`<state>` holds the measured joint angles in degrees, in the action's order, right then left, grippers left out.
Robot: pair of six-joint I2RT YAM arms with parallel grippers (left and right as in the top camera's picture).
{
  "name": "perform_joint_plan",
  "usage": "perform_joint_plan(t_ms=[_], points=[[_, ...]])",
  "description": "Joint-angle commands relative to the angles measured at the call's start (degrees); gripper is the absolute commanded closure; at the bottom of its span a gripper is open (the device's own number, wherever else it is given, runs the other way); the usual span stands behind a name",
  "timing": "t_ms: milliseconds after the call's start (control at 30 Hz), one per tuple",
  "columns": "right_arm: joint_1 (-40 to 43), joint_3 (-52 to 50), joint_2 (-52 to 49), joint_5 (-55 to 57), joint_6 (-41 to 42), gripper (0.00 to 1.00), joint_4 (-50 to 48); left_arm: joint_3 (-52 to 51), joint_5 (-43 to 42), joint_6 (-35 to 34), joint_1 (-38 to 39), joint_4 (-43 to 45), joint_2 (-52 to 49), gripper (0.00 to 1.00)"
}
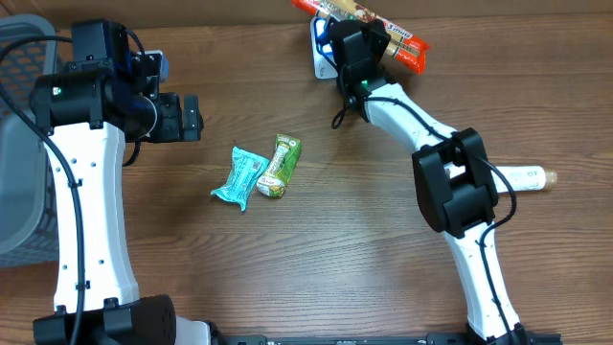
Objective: Scan the item barcode
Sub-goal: 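Lift the spaghetti package and hold it before the scanner, then carry the package right and release it beside the tube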
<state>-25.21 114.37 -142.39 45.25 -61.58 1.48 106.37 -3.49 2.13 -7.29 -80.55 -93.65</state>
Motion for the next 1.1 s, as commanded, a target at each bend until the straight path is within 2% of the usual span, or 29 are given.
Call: perform_joint_plan(t_ms=[0, 600, 700, 800, 933, 1067], points=[[-0.1, 1.7, 2.0, 4.4, -1.5, 0.96, -2.8, -0.1, -0.6, 1.3, -0.4, 0.0, -0.1, 0.0], [-1.5, 1.6, 2.4, 12.2, 0.4, 0.96, -2.9, -0.1, -0.6, 1.3, -0.4, 0.0, -0.1, 0.0], [-3.1, 1.6, 5.2, 11.2, 6.7, 0.96, 2.7, -0.1, -0.6, 1.3, -0.4, 0.0, -0.1, 0.0], [-3.9, 1.6, 10.4, 7.0, 14.5, 0.96, 13.2, -0.1, -0.6, 1.3, -0.4, 0.0, -0.1, 0.0], [-3.7, 1.6, 20.5, -5.7, 29.2, 0.96, 31.1, -0.1, -0.6, 1.3, -0.4, 0.0, -0.1, 0.0], [-1.2, 1.6, 29.9, -19.7, 43.9, 0.96, 42.8, -0.1, -0.6, 1.3, -0.4, 0.0, -0.1, 0.01]])
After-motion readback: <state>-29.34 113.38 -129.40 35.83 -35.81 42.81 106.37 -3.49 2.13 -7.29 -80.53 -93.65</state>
